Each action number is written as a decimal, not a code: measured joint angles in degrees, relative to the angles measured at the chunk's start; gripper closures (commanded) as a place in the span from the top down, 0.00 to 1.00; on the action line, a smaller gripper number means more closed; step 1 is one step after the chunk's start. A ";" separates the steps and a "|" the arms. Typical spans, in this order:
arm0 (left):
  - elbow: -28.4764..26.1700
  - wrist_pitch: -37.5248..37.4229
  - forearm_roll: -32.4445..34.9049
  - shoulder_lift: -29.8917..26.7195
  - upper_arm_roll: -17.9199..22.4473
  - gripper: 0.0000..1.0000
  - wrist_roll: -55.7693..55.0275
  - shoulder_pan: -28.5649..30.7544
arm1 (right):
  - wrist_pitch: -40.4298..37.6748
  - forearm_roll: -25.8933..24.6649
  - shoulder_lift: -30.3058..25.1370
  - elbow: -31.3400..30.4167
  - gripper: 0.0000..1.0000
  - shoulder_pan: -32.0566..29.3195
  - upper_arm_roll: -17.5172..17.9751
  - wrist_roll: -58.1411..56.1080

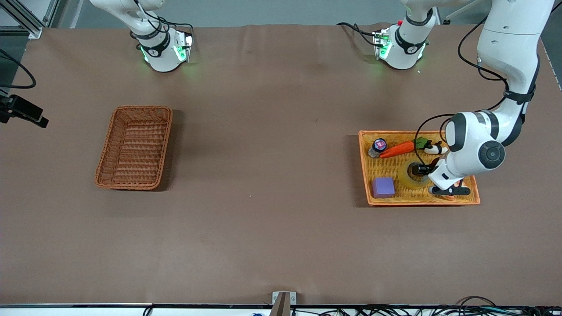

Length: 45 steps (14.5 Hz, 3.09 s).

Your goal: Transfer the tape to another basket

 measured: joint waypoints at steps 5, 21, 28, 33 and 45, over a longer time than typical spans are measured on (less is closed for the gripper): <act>0.07 0.01 0.00 -1.63 -0.16 0.00 -0.10 0.07 | -0.01 0.00 0.00 -0.01 1.00 0.00 0.00 0.00; 25.36 -20.27 6.83 3.24 -21.13 0.05 -35.38 -15.93 | -0.02 0.00 0.01 -0.05 1.00 -0.02 -0.10 -0.01; 43.01 -18.66 9.42 21.36 -16.84 0.21 -48.54 -35.28 | -0.02 0.00 0.01 -0.08 1.00 -0.02 -0.12 -0.01; 47.87 -9.76 9.42 27.92 -14.61 0.61 -49.10 -43.19 | -0.02 0.00 0.02 -0.09 1.00 -0.01 -0.12 -0.02; 48.89 -31.83 9.95 13.49 -10.81 1.00 -44.54 -35.24 | 7.50 0.86 4.55 -0.98 1.00 7.27 6.06 2.78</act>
